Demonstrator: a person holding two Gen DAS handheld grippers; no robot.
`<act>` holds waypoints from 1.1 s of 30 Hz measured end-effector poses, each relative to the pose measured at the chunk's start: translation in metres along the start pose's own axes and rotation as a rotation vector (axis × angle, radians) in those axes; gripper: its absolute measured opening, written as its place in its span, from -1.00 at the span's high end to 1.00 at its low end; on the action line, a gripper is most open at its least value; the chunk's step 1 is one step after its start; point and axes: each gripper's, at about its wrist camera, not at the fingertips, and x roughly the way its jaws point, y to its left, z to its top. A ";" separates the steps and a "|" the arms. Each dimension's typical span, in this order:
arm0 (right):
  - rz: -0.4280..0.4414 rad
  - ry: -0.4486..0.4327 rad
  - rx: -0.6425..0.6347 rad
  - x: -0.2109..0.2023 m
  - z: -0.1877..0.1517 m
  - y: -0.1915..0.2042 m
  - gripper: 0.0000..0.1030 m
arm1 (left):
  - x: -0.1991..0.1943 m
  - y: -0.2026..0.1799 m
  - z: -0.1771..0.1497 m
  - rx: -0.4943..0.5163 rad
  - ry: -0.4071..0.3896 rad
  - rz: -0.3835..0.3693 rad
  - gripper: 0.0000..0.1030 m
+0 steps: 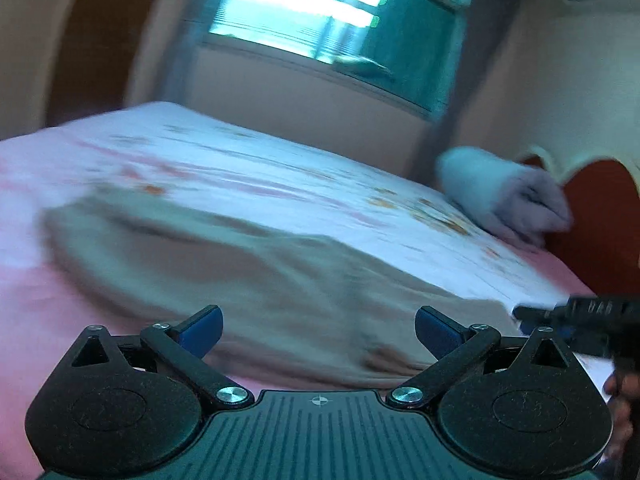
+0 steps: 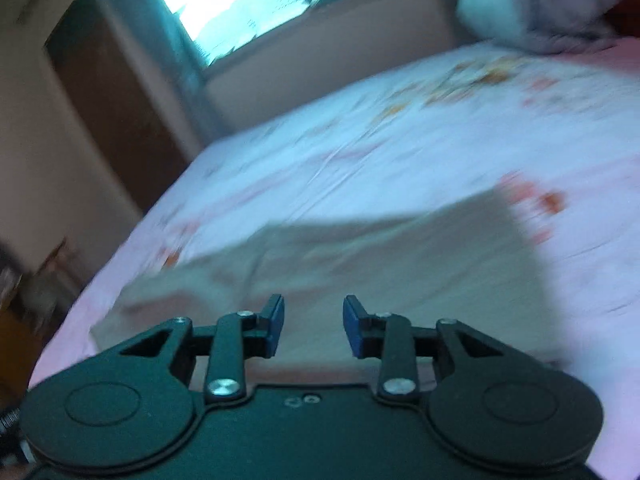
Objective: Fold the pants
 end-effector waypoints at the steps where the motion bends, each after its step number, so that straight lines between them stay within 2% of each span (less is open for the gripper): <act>1: -0.035 -0.033 0.016 -0.012 0.005 -0.011 0.45 | 0.015 -0.014 -0.001 0.022 0.021 -0.016 -0.94; 3: -0.084 -0.077 0.083 -0.029 0.008 -0.033 0.44 | 0.038 -0.029 0.000 0.036 0.072 -0.022 -0.55; 6: -0.134 -0.117 0.182 -0.055 0.007 -0.071 0.41 | 0.076 -0.049 0.003 0.076 0.107 0.029 -0.52; 8: -0.155 -0.120 0.229 -0.057 0.004 -0.085 0.41 | 0.089 -0.052 -0.003 0.091 0.131 0.089 -0.52; 10: -0.136 -0.117 0.278 -0.057 0.003 -0.097 0.41 | 0.105 -0.046 -0.014 0.077 0.245 0.135 -0.53; 12: -0.094 -0.109 0.323 -0.052 0.000 -0.101 0.41 | 0.106 -0.048 -0.024 0.120 0.239 0.141 -0.53; 14: 0.007 -0.094 0.385 -0.042 0.001 -0.104 0.40 | 0.104 -0.052 -0.027 0.130 0.237 0.149 -0.53; 16: 0.062 -0.033 0.449 -0.023 -0.008 -0.108 0.40 | 0.104 -0.053 -0.027 0.132 0.237 0.152 -0.53; 17: 0.048 0.047 0.495 -0.005 -0.017 -0.114 0.40 | 0.104 -0.052 -0.027 0.131 0.240 0.153 -0.53; 18: 0.016 0.120 0.522 0.010 -0.025 -0.119 0.61 | 0.102 -0.052 -0.026 0.130 0.243 0.154 -0.53; 19: -0.011 0.143 0.535 0.020 -0.035 -0.127 0.79 | 0.101 -0.051 -0.024 0.130 0.245 0.151 -0.53; 20: -0.023 0.128 0.539 0.018 -0.036 -0.130 0.90 | 0.103 -0.049 -0.023 0.126 0.246 0.147 -0.53; 22: -0.009 0.108 0.529 0.009 -0.031 -0.126 0.63 | 0.102 -0.048 -0.022 0.129 0.244 0.145 -0.53; 23: 0.004 0.070 0.494 0.000 -0.027 -0.120 0.44 | 0.098 -0.048 -0.024 0.132 0.240 0.146 -0.54; 25: 0.043 0.004 0.396 -0.011 -0.021 -0.106 0.39 | 0.099 -0.049 -0.025 0.140 0.244 0.140 -0.63; 26: 0.053 0.012 0.371 -0.007 -0.022 -0.104 0.32 | 0.100 -0.052 -0.026 0.158 0.251 0.137 -0.70; 28: -0.025 0.172 0.328 0.020 -0.030 -0.107 0.48 | 0.097 -0.051 -0.024 0.163 0.248 0.118 -0.72; 29: -0.042 0.160 0.294 0.019 -0.029 -0.104 0.49 | 0.090 -0.047 -0.020 0.137 0.242 0.100 -0.72; 31: -0.042 0.125 0.262 0.005 -0.019 -0.091 0.28 | 0.067 -0.032 -0.012 0.086 0.182 0.090 -0.72; 33: -0.017 0.063 0.187 -0.010 -0.015 -0.075 0.27 | 0.037 -0.005 -0.006 0.009 0.093 0.069 -0.72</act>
